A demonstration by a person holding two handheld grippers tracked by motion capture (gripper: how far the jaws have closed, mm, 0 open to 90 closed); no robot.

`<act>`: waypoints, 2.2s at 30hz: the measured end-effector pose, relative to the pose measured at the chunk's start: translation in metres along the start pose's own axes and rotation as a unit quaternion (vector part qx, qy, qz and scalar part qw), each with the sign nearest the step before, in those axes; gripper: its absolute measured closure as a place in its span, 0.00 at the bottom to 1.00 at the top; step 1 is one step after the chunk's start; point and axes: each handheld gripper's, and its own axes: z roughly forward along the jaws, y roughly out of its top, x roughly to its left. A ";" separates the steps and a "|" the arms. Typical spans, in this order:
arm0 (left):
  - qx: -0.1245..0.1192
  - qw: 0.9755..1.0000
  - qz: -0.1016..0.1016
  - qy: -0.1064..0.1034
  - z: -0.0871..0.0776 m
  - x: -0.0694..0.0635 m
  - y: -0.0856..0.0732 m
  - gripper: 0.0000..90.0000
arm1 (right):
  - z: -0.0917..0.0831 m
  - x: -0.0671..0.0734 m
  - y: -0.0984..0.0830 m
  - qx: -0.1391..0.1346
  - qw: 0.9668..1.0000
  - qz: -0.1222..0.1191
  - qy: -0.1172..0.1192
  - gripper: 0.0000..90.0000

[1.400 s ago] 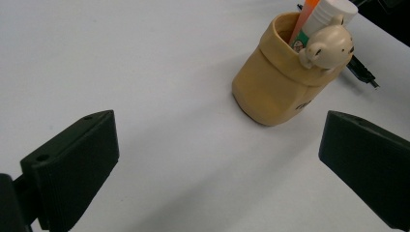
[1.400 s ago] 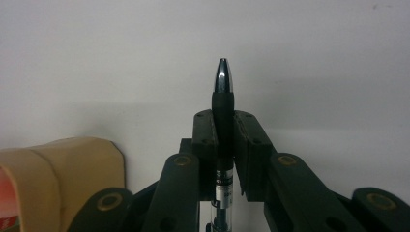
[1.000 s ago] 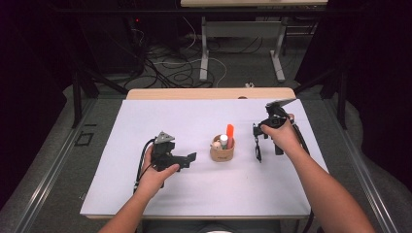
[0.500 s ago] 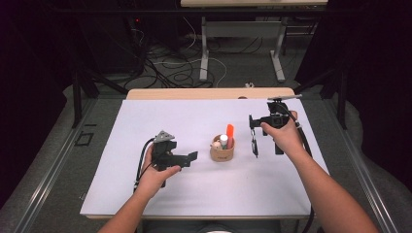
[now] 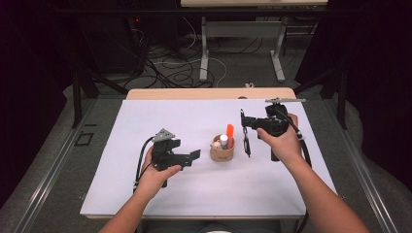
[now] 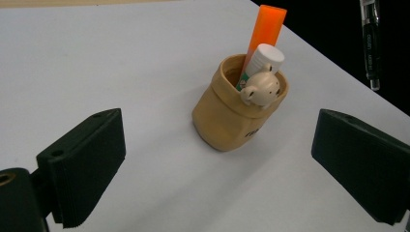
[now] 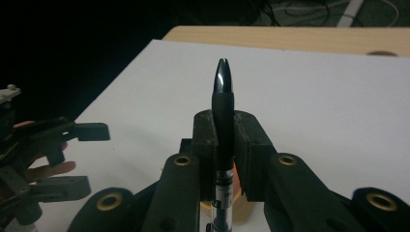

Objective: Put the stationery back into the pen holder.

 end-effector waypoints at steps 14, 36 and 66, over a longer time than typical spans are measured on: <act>-0.006 0.999 -0.010 -0.036 -0.009 -0.007 0.007 0.20 | 0.008 0.039 -0.022 -0.051 0.994 -0.093 0.016 0.90; 0.019 0.996 0.019 -0.087 -0.009 -0.030 0.009 0.43 | 0.029 0.054 -0.059 -0.054 0.991 -0.096 0.080 0.90; 0.081 0.980 -0.064 -0.172 -0.001 -0.034 0.004 0.79 | 0.037 0.082 -0.074 -0.041 0.986 -0.103 0.127 0.90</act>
